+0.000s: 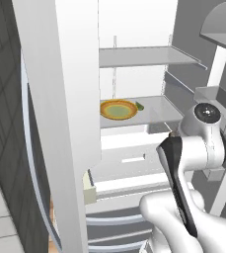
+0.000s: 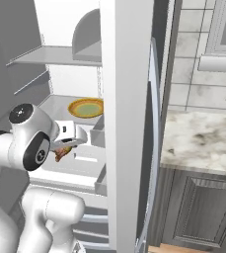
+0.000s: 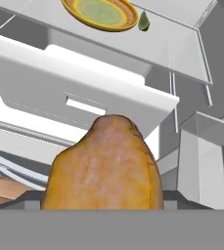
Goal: Transport the chicken drumstick from the fridge to the microwave and turn on the microwave.
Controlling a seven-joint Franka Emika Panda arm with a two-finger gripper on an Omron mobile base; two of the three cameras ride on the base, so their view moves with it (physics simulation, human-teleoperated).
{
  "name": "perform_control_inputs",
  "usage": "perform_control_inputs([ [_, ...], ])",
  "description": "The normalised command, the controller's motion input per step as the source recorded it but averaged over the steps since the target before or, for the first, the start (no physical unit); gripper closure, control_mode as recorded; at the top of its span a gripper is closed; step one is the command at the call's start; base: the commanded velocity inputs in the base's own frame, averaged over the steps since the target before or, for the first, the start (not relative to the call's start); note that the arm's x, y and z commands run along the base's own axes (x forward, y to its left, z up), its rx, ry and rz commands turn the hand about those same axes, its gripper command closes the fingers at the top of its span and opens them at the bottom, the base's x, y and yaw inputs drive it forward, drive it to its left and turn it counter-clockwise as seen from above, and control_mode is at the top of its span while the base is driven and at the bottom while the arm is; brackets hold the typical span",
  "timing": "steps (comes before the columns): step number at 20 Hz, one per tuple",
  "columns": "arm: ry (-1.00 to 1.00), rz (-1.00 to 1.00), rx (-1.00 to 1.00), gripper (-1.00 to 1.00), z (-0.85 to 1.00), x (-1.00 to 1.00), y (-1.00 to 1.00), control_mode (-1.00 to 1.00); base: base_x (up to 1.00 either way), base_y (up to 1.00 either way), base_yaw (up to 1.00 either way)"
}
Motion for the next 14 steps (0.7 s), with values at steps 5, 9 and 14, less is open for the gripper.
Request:
perform_control_inputs([
  [5, -0.02, 0.0, 0.0, 1.0, 0.0, 0.0, 0.0, -1.0, 0.0, 0.0, 0.0],
  [9, -0.06, 0.0, 0.0, 1.0, 0.0, 0.0, 0.0, -1.0, 0.0, 0.0, 0.0],
  [14, -0.02, 0.0, 0.0, 1.0, 0.0, -0.01, 0.0, 1.0, -0.25, 0.0, 0.05],
])
